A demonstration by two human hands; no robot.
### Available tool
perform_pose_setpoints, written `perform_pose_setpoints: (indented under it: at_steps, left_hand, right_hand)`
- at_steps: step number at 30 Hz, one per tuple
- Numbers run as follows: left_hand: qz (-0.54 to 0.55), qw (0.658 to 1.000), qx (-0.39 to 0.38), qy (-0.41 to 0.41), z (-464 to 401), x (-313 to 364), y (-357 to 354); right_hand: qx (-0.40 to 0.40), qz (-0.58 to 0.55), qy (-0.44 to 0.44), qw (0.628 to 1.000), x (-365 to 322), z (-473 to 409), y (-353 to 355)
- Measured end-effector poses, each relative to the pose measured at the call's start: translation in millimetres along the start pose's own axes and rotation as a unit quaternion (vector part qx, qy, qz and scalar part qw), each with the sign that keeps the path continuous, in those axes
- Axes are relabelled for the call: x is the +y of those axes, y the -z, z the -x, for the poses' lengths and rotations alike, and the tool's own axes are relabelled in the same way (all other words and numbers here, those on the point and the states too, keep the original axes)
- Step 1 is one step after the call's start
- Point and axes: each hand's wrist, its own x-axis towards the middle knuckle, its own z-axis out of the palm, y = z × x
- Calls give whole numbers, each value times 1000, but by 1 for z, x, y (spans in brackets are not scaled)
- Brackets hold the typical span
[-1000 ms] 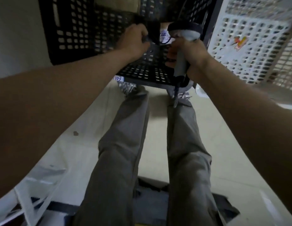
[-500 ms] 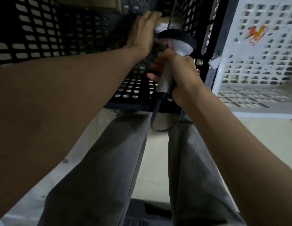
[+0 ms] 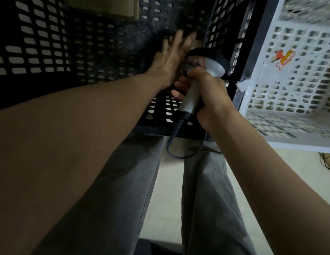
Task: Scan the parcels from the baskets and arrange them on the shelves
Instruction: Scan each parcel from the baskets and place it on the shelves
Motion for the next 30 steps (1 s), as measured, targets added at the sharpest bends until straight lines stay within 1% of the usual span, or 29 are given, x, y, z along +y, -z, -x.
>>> perform_pose_setpoints:
  at_steps: [4, 7, 9, 12, 15, 18, 22, 26, 30]
  left_hand:
    - [50, 997, 33, 38, -9, -4, 1]
    - [69, 992, 84, 67, -6, -8, 8]
    - [103, 985, 116, 73, 6, -14, 17]
    - [148, 973, 160, 81, 43, -29, 44]
    - [150, 962, 198, 115, 96, -41, 85]
    - [176, 951, 210, 146, 159, -41, 130]
    - [212, 930, 234, 190, 251, -27, 195]
    - [288, 896, 265, 212, 345, 5, 259]
    - [303, 870, 298, 250, 427, 43, 310]
  right_hand:
    - [-11, -8, -8, 1000, 2, -2, 2]
    - [-16, -14, -6, 1000, 0, 2, 4]
    - [-6, -7, 1, 1000, -6, 9, 3]
    - [-9, 34, 11, 999, -21, 36, -7]
    - [-44, 110, 36, 992, -49, 80, -22]
    - [-74, 200, 84, 973, -84, 137, -37]
    - [-121, 279, 122, 945, -127, 223, -51]
    - [-143, 355, 155, 911, -165, 310, -62]
    - [-192, 409, 182, 873, -190, 397, -69]
